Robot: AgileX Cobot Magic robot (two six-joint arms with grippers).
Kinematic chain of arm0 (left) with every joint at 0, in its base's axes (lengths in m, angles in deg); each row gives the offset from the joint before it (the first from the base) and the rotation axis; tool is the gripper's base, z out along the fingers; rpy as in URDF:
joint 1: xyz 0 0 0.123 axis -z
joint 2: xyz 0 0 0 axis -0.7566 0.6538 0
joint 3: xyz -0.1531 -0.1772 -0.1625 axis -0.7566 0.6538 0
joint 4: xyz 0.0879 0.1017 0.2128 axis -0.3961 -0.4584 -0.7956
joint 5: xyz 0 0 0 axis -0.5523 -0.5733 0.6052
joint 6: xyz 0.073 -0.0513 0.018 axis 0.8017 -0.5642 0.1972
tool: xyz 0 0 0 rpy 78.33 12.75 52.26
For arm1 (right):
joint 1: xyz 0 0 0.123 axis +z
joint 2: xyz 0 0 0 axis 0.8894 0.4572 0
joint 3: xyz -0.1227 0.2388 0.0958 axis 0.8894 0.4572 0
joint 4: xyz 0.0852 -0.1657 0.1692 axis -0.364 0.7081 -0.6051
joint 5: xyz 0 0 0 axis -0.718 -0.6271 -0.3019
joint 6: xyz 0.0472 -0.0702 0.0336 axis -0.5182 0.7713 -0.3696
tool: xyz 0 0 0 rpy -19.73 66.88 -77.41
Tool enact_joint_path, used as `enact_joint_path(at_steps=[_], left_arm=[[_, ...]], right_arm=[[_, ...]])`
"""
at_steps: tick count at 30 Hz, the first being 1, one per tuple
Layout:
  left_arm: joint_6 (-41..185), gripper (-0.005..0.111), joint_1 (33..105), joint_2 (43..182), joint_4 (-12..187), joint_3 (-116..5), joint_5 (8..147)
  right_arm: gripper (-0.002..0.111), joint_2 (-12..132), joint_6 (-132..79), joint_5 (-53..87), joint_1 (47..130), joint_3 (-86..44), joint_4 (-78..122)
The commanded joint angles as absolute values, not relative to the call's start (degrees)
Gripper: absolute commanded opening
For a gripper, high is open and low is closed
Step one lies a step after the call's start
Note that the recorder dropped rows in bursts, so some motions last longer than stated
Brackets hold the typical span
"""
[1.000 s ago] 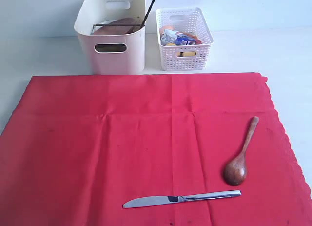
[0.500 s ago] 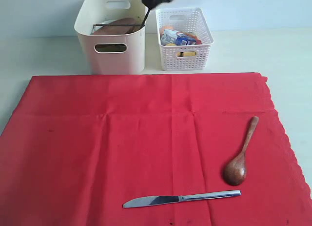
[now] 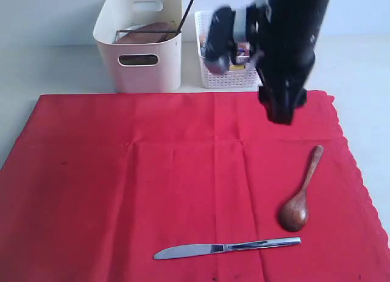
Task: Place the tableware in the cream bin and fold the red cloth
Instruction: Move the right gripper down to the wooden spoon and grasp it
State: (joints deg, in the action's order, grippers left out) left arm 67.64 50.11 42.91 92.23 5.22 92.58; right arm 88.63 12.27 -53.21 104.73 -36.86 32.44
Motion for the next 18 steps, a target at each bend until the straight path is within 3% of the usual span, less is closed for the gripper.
enact_joint_path(at_steps=[1,7,18], left_arm=[[67.6,0.002,49.9,42.5,92.7,5.2,92.3],[67.6,0.002,49.9,42.5,92.7,5.2,92.3],[67.6,0.002,49.9,42.5,92.7,5.2,92.3]], right_arm=[[0.056,89.3,16.8,-53.4,104.8,-23.9,43.4],[0.056,90.9,20.2,-47.5,104.8,-11.9,46.4],[0.056,93.0,35.9,-34.9,104.8,-11.0,40.6]])
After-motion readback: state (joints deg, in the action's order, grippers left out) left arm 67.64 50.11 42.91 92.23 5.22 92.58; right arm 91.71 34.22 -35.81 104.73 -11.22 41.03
